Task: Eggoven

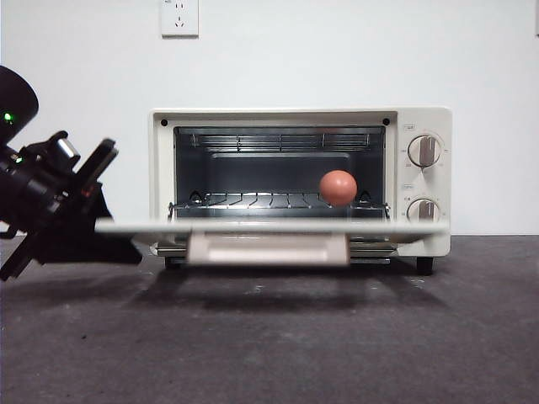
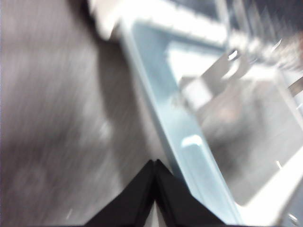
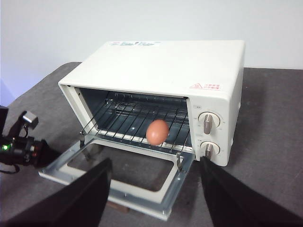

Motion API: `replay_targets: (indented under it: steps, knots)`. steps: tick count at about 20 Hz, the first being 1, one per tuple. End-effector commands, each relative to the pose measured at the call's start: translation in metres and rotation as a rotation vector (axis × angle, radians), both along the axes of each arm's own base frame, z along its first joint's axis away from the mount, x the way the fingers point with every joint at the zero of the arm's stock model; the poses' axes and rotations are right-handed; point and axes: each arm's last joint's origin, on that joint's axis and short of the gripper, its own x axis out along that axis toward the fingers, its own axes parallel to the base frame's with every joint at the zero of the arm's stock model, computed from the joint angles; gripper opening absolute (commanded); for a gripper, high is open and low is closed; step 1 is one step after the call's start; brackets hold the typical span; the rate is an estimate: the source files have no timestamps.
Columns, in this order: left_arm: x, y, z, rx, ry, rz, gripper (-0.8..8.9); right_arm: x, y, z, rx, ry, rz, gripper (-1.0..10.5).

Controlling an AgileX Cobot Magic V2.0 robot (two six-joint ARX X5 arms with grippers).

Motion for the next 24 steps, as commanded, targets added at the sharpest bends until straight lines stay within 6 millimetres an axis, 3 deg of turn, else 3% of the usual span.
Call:
replay_targets:
  steps: [1,9,16,24]
  knots:
    - [0.01,-0.004,0.012,-0.104,-0.052,0.001,0.06,0.0,0.0,0.003,0.002,-0.012,0.006,3.0]
    - [0.024,-0.003,0.041,-0.223,-0.3,0.104,0.06,-0.001,0.0,0.001,-0.006,0.001,0.006,3.0]
    - [0.022,-0.005,0.044,-0.242,-0.282,0.099,0.07,-0.001,0.0,0.001,-0.01,0.006,0.006,3.0]
    - [0.003,-0.013,0.07,-0.19,-0.308,0.04,0.07,0.001,0.001,0.0,-0.015,0.013,0.007,2.9]
